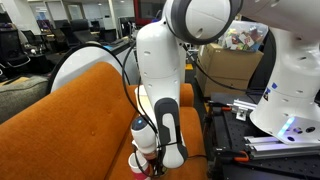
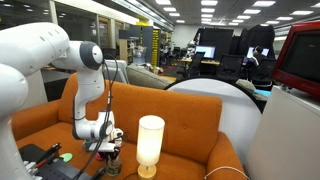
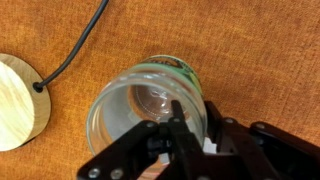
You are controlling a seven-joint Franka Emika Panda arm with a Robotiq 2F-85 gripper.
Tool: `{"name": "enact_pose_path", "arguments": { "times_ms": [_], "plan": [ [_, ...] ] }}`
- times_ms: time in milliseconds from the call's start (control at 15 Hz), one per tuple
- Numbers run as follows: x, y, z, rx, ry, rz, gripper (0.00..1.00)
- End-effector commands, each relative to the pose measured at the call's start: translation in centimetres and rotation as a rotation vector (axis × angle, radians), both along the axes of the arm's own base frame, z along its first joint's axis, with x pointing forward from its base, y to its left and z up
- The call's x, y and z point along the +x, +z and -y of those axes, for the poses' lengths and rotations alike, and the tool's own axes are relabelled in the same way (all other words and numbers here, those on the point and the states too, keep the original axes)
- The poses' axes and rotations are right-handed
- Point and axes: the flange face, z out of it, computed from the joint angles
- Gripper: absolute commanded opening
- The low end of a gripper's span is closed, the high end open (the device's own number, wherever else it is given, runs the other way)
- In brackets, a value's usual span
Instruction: Move the jar to the left side of the sofa
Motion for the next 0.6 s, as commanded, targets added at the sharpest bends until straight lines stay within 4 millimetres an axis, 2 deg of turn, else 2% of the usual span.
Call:
{"name": "enact_pose_path", "arguments": {
  "times_ms": [0,133,267,533],
  "plan": [
    [0.4,0.1,0.6,-0.011,-0.018,-0.001,0.02],
    [0.2,0.5,1.0,-0.011,-0.025,-0.006,0.00],
    [-0.3,1.1,1.5,-0.021,-0.021,-0.012,0.02],
    [-2.1,2.2,2.3,-0.016,-0.022,-0.041,0.02]
  ]
}}
